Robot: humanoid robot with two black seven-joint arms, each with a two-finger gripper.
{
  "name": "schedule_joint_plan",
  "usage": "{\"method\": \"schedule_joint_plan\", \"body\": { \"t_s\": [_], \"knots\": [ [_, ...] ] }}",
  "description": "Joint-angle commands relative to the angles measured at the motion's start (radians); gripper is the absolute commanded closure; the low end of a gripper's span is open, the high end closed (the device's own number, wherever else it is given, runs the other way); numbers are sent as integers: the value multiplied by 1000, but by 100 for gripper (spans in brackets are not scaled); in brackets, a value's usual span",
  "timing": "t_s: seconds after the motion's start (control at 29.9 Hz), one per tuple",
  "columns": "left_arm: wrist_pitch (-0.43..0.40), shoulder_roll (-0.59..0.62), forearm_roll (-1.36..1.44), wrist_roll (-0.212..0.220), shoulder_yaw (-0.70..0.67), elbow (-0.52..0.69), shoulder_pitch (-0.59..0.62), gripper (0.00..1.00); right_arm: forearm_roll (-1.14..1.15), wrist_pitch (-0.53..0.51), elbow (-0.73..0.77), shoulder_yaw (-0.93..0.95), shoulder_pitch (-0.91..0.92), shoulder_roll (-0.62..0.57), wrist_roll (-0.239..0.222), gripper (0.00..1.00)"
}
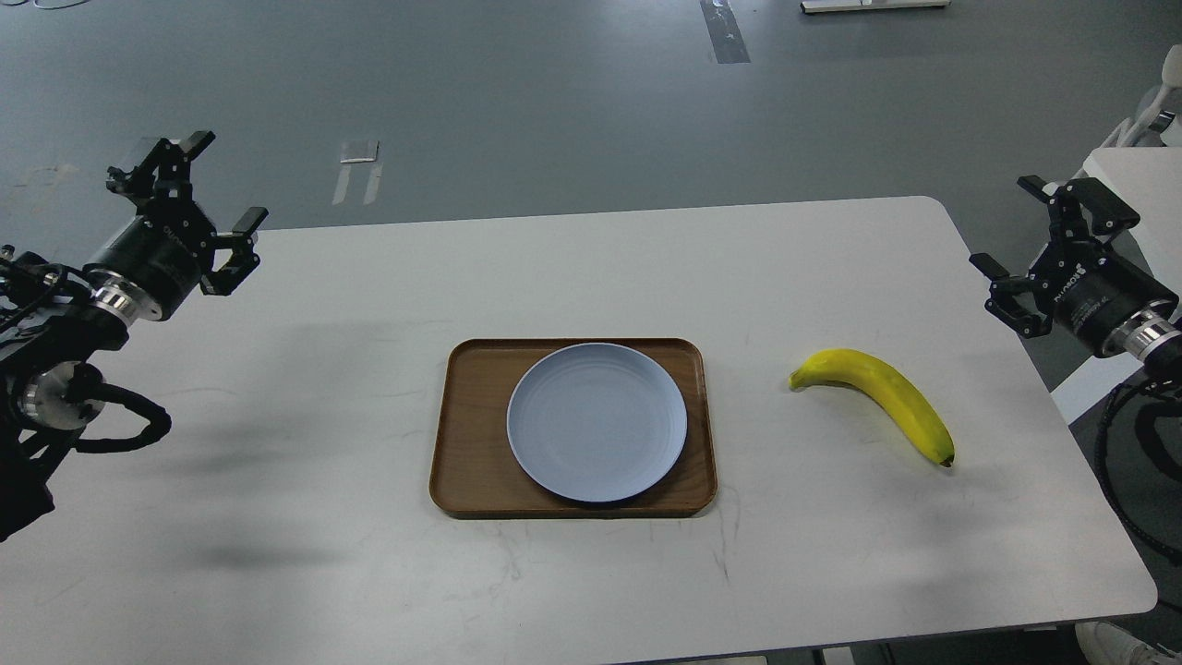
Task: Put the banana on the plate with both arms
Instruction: 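Release the plate and withdraw the left gripper away from the tray, then move the right gripper down to the yellow banana and grasp it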
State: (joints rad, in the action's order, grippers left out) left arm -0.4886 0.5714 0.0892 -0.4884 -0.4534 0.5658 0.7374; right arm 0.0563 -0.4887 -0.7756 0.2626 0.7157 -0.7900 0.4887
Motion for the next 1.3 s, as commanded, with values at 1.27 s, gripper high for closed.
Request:
{"method": "schedule_joint_plan", "body": {
  "t_s": [1.27],
  "knots": [
    [0, -119, 3, 65, -24, 29, 89, 0, 1427, 48, 22, -818, 588, 235, 0, 0]
  ]
}}
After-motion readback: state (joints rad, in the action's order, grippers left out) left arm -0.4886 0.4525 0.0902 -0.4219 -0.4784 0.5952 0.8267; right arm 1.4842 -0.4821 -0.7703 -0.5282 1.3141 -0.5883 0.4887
